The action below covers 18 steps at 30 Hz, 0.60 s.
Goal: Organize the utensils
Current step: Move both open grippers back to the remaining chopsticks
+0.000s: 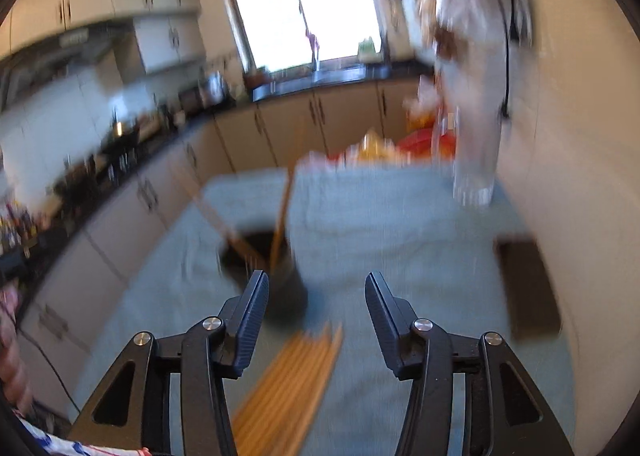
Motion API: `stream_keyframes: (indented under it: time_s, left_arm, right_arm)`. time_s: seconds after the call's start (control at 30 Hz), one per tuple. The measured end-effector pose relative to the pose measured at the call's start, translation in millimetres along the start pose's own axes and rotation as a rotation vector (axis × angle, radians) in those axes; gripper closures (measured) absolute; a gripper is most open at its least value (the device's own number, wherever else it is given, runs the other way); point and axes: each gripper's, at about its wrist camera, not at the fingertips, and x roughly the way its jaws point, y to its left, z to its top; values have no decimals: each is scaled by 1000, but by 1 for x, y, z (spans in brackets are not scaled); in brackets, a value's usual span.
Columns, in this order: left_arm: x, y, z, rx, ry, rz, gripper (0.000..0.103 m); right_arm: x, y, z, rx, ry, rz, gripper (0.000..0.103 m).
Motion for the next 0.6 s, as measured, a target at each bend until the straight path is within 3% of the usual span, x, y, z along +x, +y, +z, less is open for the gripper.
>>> stream_keyframes:
  time_s: [0.03, 0.1, 0.17, 0.4, 0.47, 0.6]
  left_arm:
    - [8, 1, -13, -1, 37, -3, 51]
    - [27, 0, -41, 3, 118, -6, 51]
    - [46, -4, -66, 28, 194, -10, 51]
    - [84, -26, -119, 126, 342, -63, 58]
    - [91, -31, -125, 144, 367, -75, 69]
    - [104, -37, -133, 163, 410, -86, 79]
  right_arm:
    - [7, 1, -16, -9, 42, 8, 49]
    - [19, 3, -41, -19, 106, 26, 67]
    - [33, 6, -71, -30, 183, 48, 74]
    - [48, 9, -108, -59, 242, 30, 75]
    - [47, 7, -110, -57, 235, 26, 75]
    - [46, 9, -112, -62, 232, 14, 75]
